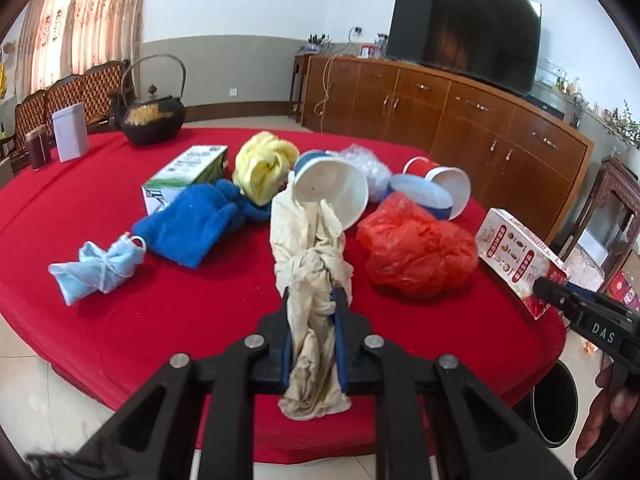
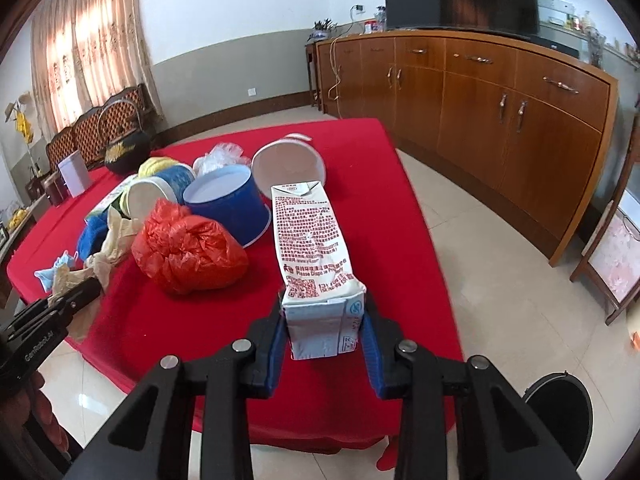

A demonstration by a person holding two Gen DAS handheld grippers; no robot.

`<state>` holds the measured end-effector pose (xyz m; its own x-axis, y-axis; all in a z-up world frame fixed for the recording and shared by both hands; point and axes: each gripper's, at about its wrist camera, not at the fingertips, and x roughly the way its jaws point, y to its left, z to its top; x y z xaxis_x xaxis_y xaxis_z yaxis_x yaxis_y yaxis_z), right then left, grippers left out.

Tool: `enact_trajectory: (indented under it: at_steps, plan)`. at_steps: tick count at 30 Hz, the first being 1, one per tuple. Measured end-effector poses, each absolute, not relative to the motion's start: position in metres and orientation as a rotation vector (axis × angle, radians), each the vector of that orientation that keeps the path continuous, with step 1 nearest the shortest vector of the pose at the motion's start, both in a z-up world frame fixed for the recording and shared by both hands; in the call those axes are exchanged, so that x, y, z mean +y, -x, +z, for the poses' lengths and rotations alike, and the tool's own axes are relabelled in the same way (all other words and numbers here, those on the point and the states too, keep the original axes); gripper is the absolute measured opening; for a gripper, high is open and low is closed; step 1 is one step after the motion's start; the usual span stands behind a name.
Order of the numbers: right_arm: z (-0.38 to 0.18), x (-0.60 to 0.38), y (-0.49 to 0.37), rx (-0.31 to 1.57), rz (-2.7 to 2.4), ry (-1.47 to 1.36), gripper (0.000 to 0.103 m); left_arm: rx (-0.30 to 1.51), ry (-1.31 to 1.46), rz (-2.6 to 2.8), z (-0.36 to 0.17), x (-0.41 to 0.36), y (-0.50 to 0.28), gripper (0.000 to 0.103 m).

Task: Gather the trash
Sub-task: 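Carry the carton and cloth over the black bucket with both tools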

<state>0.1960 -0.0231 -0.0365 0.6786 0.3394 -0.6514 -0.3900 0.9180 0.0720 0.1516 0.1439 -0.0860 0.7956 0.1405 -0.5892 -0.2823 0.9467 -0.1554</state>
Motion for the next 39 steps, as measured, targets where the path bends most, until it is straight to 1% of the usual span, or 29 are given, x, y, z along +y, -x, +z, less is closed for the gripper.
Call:
enact_trajectory:
  at_steps: [9, 16, 29, 39]
  plan:
    - [-0.009, -0.060, -0.162, 0.654, 0.363, 0.067, 0.036, 0.562, 0.210, 0.181, -0.060, 0.119, -0.127, 0.018]
    - [0.001, -0.119, -0.126, 0.631, 0.254, 0.028, 0.036, 0.544, 0.179, 0.078, -0.049, 0.081, -0.119, 0.018]
    - [0.010, -0.231, -0.077, 0.610, 0.027, -0.033, 0.036, 0.545, 0.094, -0.185, -0.034, -0.026, -0.133, 0.018]
    - [-0.004, -0.311, -0.055, 0.633, -0.100, -0.090, 0.036, 0.589, 0.010, -0.362, -0.043, -0.114, -0.142, 0.018]
